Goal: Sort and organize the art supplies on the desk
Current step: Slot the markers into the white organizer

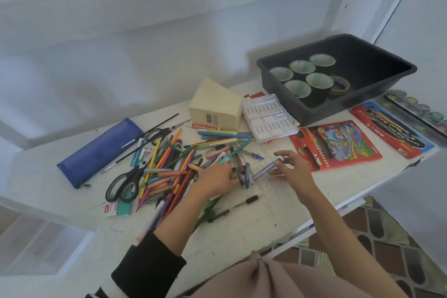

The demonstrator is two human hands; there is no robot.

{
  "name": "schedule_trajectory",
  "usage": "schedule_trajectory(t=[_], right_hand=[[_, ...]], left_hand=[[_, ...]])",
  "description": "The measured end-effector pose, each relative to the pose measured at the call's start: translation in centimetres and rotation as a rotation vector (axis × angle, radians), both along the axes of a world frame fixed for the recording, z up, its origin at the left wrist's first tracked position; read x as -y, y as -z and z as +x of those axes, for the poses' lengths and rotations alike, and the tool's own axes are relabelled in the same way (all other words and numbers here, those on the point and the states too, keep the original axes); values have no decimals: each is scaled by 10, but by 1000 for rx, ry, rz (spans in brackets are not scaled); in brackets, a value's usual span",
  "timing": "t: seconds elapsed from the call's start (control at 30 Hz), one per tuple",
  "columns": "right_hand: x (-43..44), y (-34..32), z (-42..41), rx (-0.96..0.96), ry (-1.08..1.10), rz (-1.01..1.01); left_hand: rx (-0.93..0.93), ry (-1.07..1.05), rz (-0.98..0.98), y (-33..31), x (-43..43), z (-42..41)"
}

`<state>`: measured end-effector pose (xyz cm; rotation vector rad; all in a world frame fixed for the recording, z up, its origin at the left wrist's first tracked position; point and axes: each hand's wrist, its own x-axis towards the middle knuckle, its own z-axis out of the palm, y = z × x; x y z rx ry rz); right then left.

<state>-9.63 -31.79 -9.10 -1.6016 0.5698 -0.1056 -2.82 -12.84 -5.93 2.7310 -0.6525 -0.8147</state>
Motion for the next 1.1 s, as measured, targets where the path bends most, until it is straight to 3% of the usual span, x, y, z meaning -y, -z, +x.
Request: schedule_trajectory(t=[0.4,1.1], right_hand=[[-6,2,4,10,5,-8],[-28,-24,20,85,-70,-167]], left_hand=[[-82,187,91,-1,-11,1],[-268,-13,-147,-35,-71,11]])
